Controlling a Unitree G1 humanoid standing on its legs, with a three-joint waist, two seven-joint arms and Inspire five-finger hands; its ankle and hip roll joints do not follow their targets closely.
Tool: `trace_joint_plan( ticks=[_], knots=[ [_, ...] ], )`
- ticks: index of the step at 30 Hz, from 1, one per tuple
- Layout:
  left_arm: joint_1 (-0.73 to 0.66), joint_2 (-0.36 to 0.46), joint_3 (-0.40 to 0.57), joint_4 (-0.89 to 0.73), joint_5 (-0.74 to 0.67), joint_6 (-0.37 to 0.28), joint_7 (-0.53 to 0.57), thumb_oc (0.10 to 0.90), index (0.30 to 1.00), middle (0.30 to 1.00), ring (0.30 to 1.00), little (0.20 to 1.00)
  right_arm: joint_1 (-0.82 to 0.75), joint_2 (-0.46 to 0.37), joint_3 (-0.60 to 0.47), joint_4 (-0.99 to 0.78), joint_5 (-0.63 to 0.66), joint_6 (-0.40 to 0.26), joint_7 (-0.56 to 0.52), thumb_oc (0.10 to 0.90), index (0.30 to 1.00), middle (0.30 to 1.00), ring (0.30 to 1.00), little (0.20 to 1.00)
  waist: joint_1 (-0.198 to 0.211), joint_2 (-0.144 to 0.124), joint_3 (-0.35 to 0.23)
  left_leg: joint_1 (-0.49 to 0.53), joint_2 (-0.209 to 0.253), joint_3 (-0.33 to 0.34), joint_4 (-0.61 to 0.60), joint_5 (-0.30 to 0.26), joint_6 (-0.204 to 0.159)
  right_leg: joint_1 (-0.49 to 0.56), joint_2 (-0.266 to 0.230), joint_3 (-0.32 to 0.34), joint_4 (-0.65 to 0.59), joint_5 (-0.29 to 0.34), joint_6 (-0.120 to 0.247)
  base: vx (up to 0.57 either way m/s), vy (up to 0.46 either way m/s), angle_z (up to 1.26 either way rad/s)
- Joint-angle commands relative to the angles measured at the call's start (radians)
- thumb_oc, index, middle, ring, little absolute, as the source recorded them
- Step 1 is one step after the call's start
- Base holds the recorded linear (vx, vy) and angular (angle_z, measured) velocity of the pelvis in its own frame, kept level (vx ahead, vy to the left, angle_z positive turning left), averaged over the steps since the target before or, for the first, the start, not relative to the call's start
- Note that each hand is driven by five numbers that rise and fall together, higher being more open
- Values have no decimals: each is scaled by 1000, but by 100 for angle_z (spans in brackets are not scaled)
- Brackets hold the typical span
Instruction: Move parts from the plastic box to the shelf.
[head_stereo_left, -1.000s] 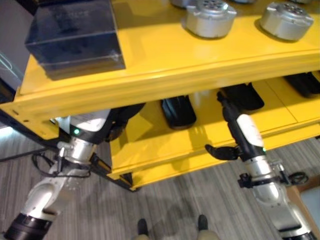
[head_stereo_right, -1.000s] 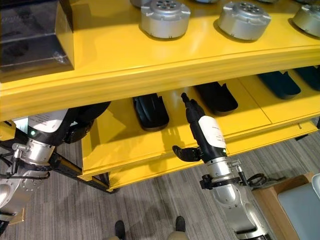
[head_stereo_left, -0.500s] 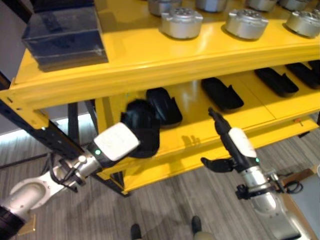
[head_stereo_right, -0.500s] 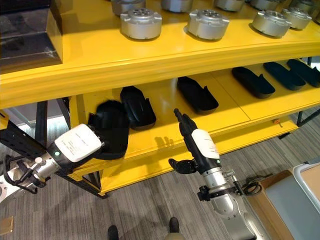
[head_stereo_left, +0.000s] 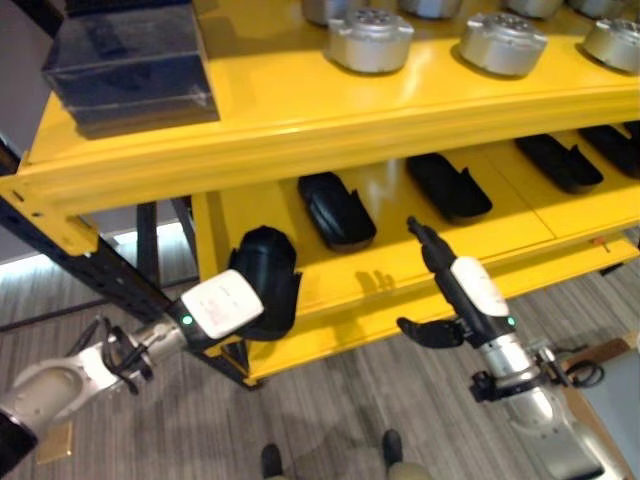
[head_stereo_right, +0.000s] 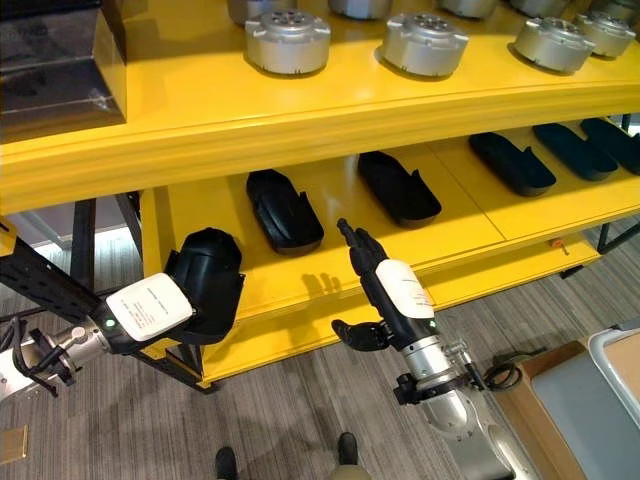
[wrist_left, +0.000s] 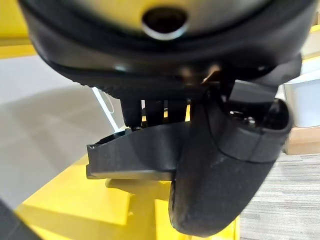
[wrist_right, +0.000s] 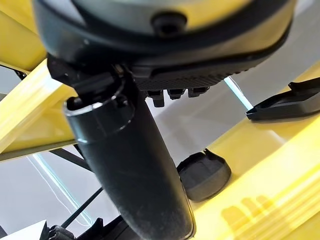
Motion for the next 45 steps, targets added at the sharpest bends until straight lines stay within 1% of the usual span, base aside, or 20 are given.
trace_joint_plan(
  ticks=[1,5,6,11,15,17,18,20,23,28,30,31,39,42,45],
  knots=[
    [-94,-3,165,34,-45,64,71,400,300,300,300,300,-117,-49,-68,-83,42,-76,-72,900,1000,1000,1000,1000,1,11,6,82,-6,43,-6,-53,53,40,-11,5,54,-49,30,0,0,0],
    [-45,-36,229,43,-50,84,71,400,300,300,300,300,-124,-42,-73,-82,36,-67,-73,900,1000,1000,1000,1000,5,6,7,83,-7,43,-6,-56,54,44,-12,4,52,-49,29,0,0,0],
    [-31,-61,248,57,-53,100,69,400,300,300,300,300,-128,-38,-70,-80,34,-61,-72,900,1000,1000,1000,1000,4,5,6,83,-8,44,-6,-58,54,45,-11,4,51,-49,28,0,0,0],
    [-31,-142,268,112,-76,139,60,400,300,300,300,300,-131,-27,-72,-79,28,-46,-62,900,1000,1000,1000,1000,2,-2,11,81,-7,43,-6,-60,56,44,-11,2,52,-53,26,0,0,0],
    [-80,-219,243,198,-94,185,55,400,300,300,300,300,-137,-19,-66,-73,26,-33,-56,900,1000,1000,1000,1000,-3,-7,16,77,-6,47,-6,-60,57,35,-9,6,55,-54,23,-1,0,-1],
    [-100,-248,240,226,-99,204,54,400,300,300,300,300,-137,-15,-65,-75,23,-30,-55,900,1000,1000,1000,1000,-5,-11,18,75,-5,48,-6,-60,57,31,-6,8,56,-55,22,-2,-3,-5],
    [-105,-250,235,230,-98,204,56,400,300,300,300,300,-137,-16,-66,-75,22,-30,-55,900,1000,1000,1000,1000,-4,-10,18,75,-5,48,-6,-60,57,30,-6,8,56,-55,22,0,0,0],
    [-141,-295,228,275,-122,229,54,400,300,300,300,300,-140,-13,-60,-76,20,-24,-51,900,1000,1000,1000,1000,-10,-16,18,72,-3,53,-6,-60,57,22,-3,13,57,-55,21,0,-3,-2],
    [-187,-318,200,332,-123,249,60,400,300,300,300,300,-138,-13,-59,-78,26,-21,-48,900,1000,1000,1000,1000,-15,-20,16,72,-1,57,-6,-61,57,17,1,19,58,-55,20,4,0,-1],
    [-253,-330,148,419,-100,269,53,400,300,300,300,300,-131,-19,-54,-87,31,-25,-43,900,1000,1000,1000,1000,-26,-28,15,74,4,64,-6,-62,56,13,5,23,57,-56,19,4,-2,-2],
    [-302,-331,109,468,-91,277,51,400,300,300,300,300,-122,-21,-57,-92,40,-31,-42,900,1000,1000,1000,1000,-30,-30,18,73,6,67,-6,-61,54,10,7,25,58,-56,20,-7,-2,-3],
    [-342,-327,70,505,-82,278,46,400,300,300,300,300,-120,-27,-53,-96,43,-36,-43,900,1000,1000,1000,1000,-34,-33,21,71,8,70,-6,-60,53,7,9,26,57,-55,21,-18,-4,-5],
    [-439,-316,-8,625,-84,289,46,400,300,300,300,300,-114,-38,-47,-110,45,-49,-54,900,1000,1000,1000,1000,-44,-40,37,57,12,79,-6,-54,51,-13,13,36,49,-42,24,-24,1,-5],
    [-477,-300,-41,678,-81,290,44,400,300,300,300,300,-115,-46,-39,-115,46,-54,-60,900,1000,1000,1000,1000,-45,-45,45,48,13,82,-6,-49,50,-25,14,41,48,-34,25,-10,0,-1],
    [-493,-289,-64,678,-74,284,40,400,300,300,300,300,-112,-48,-39,-117,47,-56,-60,900,1000,1000,1000,1000,-43,-48,47,44,13,82,-6,-48,50,-28,14,41,47,-32,26,0,0,0]
  ],
)
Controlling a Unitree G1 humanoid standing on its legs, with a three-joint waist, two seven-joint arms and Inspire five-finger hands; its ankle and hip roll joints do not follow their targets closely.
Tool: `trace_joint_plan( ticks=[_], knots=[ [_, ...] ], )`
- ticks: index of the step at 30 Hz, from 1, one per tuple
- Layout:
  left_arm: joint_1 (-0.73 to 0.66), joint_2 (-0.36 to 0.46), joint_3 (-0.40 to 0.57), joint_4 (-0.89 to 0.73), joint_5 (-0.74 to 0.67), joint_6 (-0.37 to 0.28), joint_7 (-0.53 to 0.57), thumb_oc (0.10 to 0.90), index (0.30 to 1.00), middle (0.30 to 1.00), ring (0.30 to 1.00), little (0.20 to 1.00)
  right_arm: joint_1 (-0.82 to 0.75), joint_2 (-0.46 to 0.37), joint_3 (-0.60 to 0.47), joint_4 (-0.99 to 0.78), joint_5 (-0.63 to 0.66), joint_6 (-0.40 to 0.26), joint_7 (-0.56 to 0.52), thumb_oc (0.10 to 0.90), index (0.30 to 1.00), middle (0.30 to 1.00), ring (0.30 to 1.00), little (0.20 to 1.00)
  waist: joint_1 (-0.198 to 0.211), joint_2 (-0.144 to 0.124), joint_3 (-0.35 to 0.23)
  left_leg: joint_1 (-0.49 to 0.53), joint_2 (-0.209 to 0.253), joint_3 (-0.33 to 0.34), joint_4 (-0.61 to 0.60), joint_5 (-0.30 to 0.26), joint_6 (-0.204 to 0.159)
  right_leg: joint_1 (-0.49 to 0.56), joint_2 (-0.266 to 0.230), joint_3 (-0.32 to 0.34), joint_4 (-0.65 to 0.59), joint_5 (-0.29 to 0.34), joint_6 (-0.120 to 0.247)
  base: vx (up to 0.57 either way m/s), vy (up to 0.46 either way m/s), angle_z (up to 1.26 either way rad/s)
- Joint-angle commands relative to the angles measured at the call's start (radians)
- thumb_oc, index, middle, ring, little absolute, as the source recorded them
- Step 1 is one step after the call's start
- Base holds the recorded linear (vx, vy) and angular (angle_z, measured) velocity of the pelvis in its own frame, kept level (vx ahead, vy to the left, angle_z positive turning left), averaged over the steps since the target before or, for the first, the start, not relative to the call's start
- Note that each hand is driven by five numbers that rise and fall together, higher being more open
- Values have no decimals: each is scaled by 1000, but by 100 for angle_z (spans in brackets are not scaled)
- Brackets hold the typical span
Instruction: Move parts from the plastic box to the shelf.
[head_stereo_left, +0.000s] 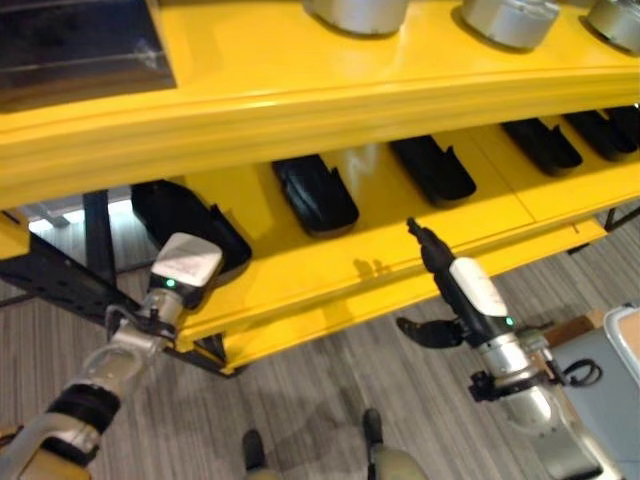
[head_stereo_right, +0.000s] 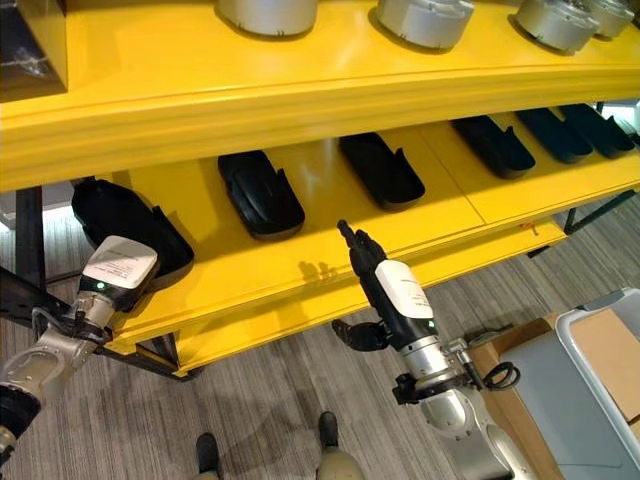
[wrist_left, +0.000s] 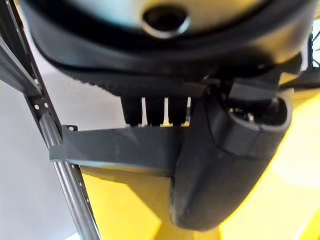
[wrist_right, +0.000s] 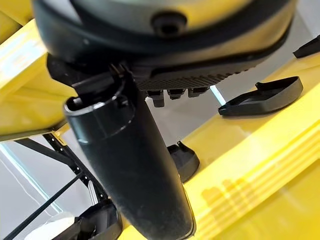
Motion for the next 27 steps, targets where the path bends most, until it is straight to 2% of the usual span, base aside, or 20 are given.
trace_joint_plan(
  ticks=[1,15,21,22,23,24,27],
  knots=[
    [-164,78,-3,127,-21,40,-6,400,300,300,300,300,-108,-50,-56,-117,48,-80,-62,900,1000,1000,1000,1000,-14,14,10,98,-16,50,-2,-51,58,51,-16,12,47,-45,40,0,0,0],
    [-198,141,-161,60,109,-24,-31,400,300,300,300,300,-127,-59,-38,-110,46,-83,-69,900,1000,1000,1000,1000,-12,21,19,99,-30,52,-2,-61,62,52,-27,16,35,-35,46,0,0,0],
    [-213,158,-194,71,138,-25,-39,400,300,300,300,300,-129,-56,-36,-107,47,-83,-72,900,1000,1000,1000,1000,-12,24,21,99,-33,54,-2,-64,63,53,-31,16,32,-31,48,0,0,0],
    [-208,151,-185,84,133,-16,-37,484,418,418,418,418,-128,-56,-35,-106,46,-83,-71,900,1000,1000,1000,1000,-12,23,20,99,-33,54,-2,-63,64,53,-31,16,31,-30,48,0,0,0],
    [-204,147,-178,90,128,-14,-39,484,418,418,418,418,-127,-55,-37,-106,45,-82,-72,900,1000,1000,1000,1000,-11,23,20,99,-34,54,-2,-64,64,53,-31,16,31,-30,48,0,0,0],
    [-200,142,-171,92,123,-12,-41,900,1000,1000,1000,1000,-126,-55,-38,-108,44,-80,-70,900,1000,1000,1000,1000,-11,22,20,100,-34,54,-2,-64,64,53,-31,16,32,-30,48,0,0,0],
    [-179,137,-141,105,110,-3,-44,900,1000,1000,1000,1000,-122,-58,-47,-112,43,-77,-70,900,1000,1000,1000,1000,-10,23,17,102,-34,53,-2,-64,64,55,-31,14,31,-30,48,0,0,0]
  ],
)
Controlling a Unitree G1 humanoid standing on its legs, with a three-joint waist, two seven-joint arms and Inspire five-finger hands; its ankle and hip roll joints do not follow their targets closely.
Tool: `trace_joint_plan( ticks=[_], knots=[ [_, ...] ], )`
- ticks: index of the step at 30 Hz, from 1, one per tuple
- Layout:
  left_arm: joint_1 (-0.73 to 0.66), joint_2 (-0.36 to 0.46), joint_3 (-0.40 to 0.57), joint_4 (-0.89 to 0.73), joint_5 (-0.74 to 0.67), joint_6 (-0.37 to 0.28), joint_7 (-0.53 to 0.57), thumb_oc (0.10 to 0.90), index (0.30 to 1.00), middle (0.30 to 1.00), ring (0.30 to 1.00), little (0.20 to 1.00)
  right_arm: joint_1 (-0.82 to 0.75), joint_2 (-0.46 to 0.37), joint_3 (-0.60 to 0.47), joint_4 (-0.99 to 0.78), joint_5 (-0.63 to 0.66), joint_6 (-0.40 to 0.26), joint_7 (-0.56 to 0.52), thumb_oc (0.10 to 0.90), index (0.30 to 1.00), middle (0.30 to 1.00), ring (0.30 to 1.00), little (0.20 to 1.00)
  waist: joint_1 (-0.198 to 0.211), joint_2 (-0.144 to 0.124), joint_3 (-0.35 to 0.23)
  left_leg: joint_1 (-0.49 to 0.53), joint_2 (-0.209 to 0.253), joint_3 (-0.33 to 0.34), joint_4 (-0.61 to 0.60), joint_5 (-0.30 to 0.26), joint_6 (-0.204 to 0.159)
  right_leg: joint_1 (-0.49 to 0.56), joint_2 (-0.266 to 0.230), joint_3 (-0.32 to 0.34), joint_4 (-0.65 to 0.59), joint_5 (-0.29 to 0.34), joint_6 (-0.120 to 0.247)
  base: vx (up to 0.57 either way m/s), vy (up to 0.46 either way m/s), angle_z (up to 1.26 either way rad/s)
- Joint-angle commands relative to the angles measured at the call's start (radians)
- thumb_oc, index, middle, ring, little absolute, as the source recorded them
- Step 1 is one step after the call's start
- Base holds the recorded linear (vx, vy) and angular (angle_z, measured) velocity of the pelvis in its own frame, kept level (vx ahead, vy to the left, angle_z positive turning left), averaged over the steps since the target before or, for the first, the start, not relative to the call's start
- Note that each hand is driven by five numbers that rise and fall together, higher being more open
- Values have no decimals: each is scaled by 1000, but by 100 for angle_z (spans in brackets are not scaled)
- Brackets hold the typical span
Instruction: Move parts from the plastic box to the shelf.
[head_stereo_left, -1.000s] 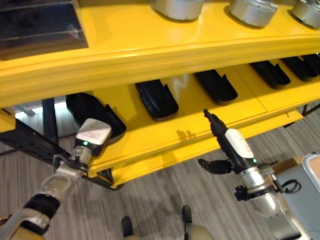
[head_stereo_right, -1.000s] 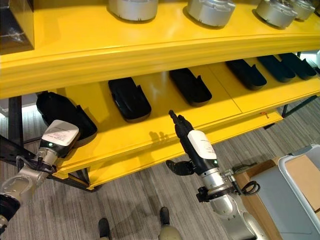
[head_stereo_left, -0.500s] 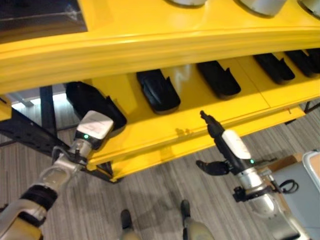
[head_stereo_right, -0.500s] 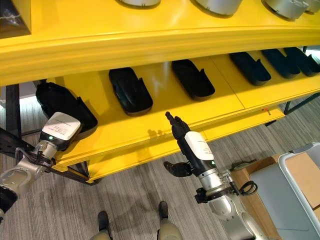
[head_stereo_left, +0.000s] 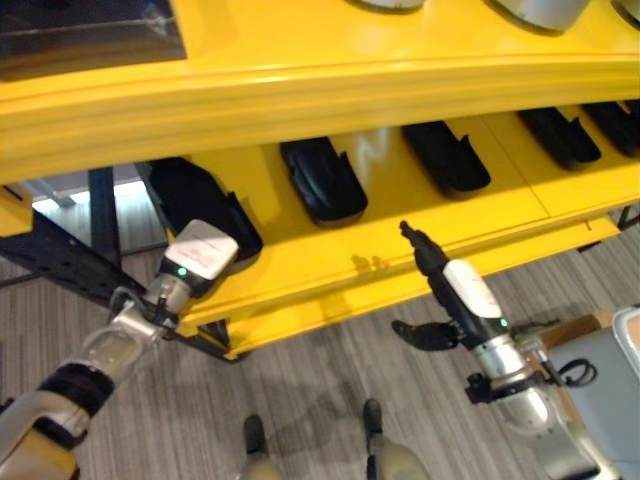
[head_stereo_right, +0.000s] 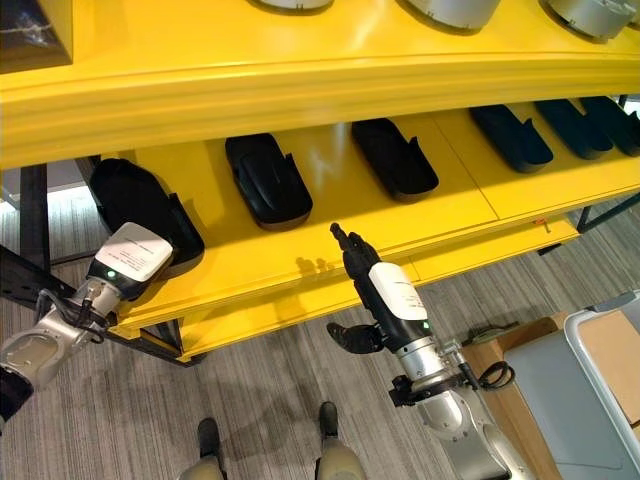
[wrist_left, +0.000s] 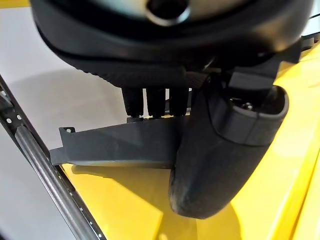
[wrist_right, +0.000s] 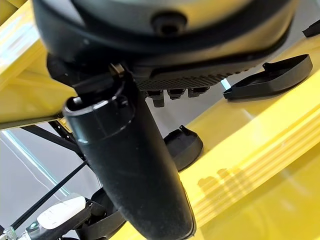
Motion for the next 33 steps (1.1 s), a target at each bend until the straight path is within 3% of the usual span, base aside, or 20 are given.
trace_joint_plan(
  ticks=[1,6,12,20,33],
  knots=[
    [-88,60,14,141,60,7,-61,900,1000,1000,1000,1000,-117,-56,-67,-113,44,-70,-68,900,1000,1000,1000,1000,-37,25,-6,123,-33,54,-2,-73,59,74,-29,15,36,-38,47,0,0,0],
    [-51,79,78,110,38,15,-68,900,1000,1000,1000,1000,-108,-54,-80,-114,41,-62,-63,900,1000,1000,1000,1000,-33,31,-16,125,-35,51,-2,-75,59,82,-31,9,31,-37,46,0,0,0],
    [-37,173,117,48,32,-2,-80,900,1000,1000,1000,1000,-102,-52,-89,-110,40,-54,-52,900,1000,1000,1000,1000,-27,45,-39,133,-38,45,-2,-82,59,97,-35,2,24,-36,49,0,0,0],
    [-93,335,60,17,70,-26,-104,900,1000,1000,1000,1000,-91,-61,-93,-112,38,-57,-28,900,1000,1000,1000,1000,-29,67,-65,139,-44,36,-2,-88,59,118,-42,-12,14,-32,56,0,0,0],
    [-163,440,35,-18,69,-36,-114,900,1000,1000,1000,1000,-52,-58,-142,-116,38,-51,-10,900,1000,1000,1000,1000,-21,90,-100,148,-54,23,-2,-95,60,148,-52,-33,9,-34,62,4,-2,2]
  ],
)
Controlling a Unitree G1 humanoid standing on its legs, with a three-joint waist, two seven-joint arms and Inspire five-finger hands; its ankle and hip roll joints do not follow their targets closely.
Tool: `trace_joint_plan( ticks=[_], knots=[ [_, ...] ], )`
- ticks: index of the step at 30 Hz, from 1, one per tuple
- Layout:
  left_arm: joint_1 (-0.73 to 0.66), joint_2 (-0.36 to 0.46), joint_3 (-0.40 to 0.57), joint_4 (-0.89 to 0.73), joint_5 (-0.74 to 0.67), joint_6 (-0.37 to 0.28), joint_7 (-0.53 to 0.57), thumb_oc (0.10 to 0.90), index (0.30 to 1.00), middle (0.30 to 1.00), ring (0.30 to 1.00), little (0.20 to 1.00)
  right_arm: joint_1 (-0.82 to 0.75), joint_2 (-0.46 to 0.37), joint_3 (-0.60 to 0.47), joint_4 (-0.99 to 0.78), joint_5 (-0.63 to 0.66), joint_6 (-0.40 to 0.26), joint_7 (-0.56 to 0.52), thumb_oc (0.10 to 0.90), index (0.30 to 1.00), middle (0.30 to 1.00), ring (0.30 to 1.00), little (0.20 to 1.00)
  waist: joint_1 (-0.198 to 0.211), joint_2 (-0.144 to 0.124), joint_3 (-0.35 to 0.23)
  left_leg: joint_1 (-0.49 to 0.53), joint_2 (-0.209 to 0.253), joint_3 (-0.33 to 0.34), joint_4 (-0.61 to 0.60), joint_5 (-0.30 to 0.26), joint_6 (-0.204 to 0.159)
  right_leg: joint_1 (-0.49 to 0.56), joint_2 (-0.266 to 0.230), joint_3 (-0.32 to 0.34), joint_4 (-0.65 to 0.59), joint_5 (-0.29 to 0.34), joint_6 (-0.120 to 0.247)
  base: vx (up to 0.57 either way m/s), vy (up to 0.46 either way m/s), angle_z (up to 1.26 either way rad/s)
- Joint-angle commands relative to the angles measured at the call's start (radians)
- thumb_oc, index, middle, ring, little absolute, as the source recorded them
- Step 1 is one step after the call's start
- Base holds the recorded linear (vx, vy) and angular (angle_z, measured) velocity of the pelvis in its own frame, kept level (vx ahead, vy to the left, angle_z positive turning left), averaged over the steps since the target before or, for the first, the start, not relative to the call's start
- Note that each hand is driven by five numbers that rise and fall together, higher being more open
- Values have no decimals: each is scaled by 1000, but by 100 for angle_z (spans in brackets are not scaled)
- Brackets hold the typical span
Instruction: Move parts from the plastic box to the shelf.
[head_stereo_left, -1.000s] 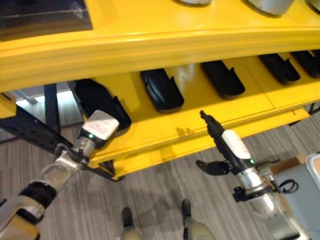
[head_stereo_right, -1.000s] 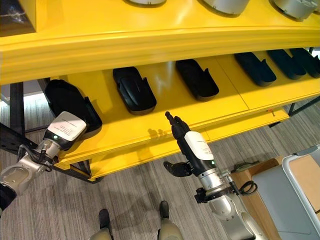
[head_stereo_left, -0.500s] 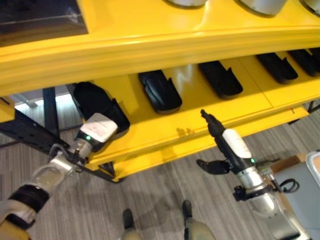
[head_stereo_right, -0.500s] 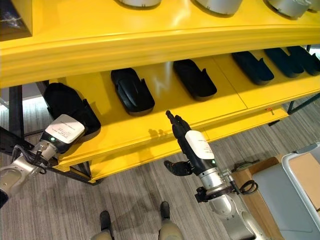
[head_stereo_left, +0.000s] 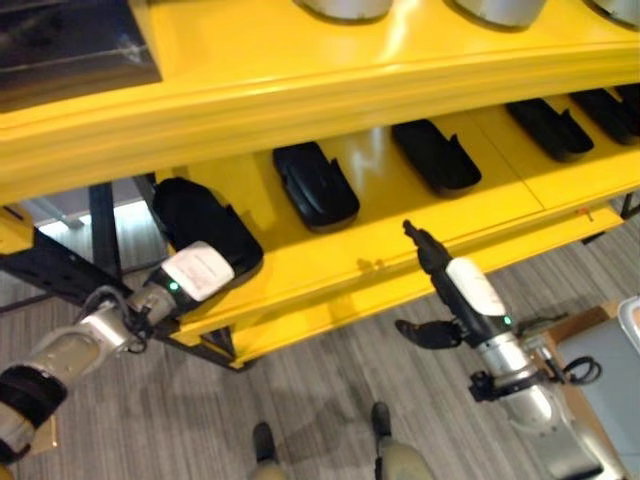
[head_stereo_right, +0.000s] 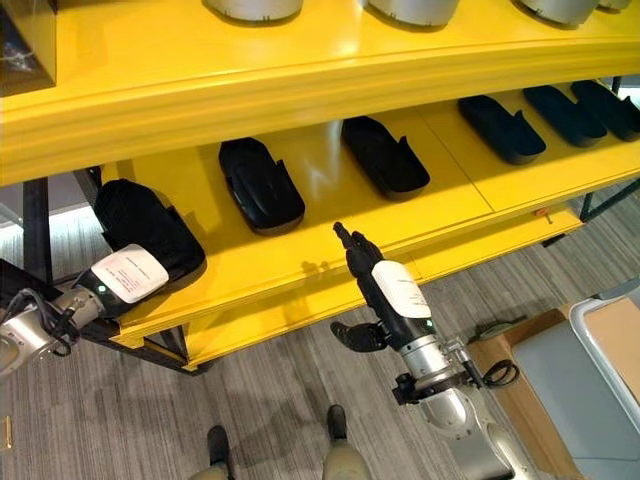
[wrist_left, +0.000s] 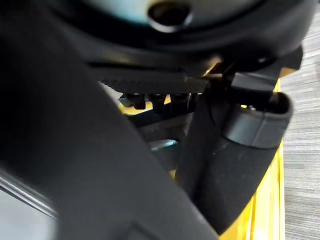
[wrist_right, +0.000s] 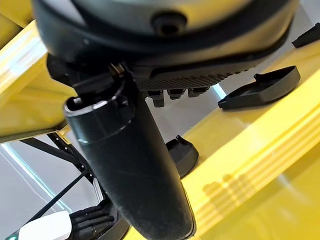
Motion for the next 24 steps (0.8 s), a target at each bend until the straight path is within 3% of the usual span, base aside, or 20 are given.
trace_joint_plan(
  ticks=[1,15,24],
  knots=[
    [-199,217,98,134,-13,90,21,900,1000,1000,1000,1000,-49,-55,-97,-116,40,-56,-33,900,1000,1000,1000,1000,5,38,-98,124,-54,40,-2,-104,66,114,-51,-19,2,-38,65,3,-2,4],
    [-265,265,130,80,-30,117,45,900,1000,1000,1000,1000,-51,-41,-106,-102,38,-43,-33,900,1000,1000,1000,1000,15,55,-143,130,-60,27,-2,-108,66,132,-56,-33,0,-37,68,1,-1,3],
    [-155,256,289,42,-82,135,55,900,1000,1000,1000,1000,-30,-24,-134,-101,32,-33,-28,900,1000,1000,1000,1000,30,53,-161,136,-59,21,-2,-108,64,142,-54,-37,0,-42,66,0,0,0]
  ],
)
